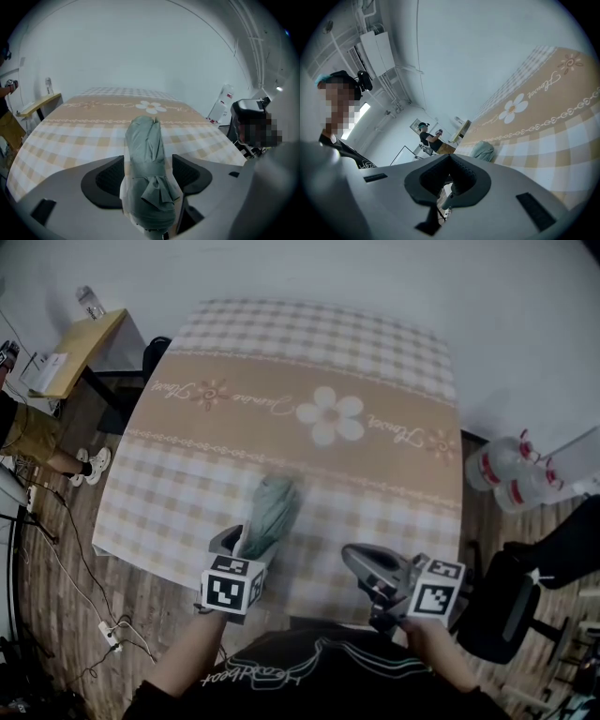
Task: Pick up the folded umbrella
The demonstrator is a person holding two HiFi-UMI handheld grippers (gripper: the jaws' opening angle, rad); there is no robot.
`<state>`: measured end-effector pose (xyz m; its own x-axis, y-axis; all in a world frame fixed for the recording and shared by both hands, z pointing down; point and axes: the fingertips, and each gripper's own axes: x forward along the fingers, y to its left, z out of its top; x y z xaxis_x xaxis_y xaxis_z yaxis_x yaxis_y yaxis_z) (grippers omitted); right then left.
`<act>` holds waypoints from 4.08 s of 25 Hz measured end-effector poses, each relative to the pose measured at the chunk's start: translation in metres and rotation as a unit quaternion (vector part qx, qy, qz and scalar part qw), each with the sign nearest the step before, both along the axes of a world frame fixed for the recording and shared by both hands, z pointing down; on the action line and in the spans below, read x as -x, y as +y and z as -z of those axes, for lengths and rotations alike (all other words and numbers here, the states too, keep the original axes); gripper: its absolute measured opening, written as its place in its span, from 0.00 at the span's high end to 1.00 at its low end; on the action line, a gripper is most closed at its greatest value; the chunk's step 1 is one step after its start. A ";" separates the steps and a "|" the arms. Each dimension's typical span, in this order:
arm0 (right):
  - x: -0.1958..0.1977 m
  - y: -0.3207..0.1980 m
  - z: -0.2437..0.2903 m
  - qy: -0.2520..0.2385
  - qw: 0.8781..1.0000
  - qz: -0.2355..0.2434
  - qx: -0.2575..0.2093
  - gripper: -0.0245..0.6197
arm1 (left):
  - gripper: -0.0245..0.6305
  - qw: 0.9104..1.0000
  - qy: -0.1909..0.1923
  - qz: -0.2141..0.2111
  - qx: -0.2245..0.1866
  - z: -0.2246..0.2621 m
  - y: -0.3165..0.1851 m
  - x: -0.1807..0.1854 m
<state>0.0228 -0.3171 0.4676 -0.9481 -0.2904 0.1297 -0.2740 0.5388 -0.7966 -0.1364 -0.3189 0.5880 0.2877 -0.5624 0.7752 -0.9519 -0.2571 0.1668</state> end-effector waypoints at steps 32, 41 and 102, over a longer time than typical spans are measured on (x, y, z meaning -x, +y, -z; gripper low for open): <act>0.002 -0.004 -0.019 -0.008 0.998 -0.035 0.043 0.95 | 0.55 0.999 -0.008 -0.013 0.049 -0.051 -0.007 0.001; 0.015 0.039 -0.021 -0.004 0.998 -0.040 0.055 0.95 | 0.56 0.996 0.036 -0.044 0.063 -0.049 -0.006 0.002; 0.072 0.215 0.159 0.009 0.971 -0.114 -0.211 0.95 | 0.56 0.911 0.322 -0.151 -0.207 0.288 0.198 0.031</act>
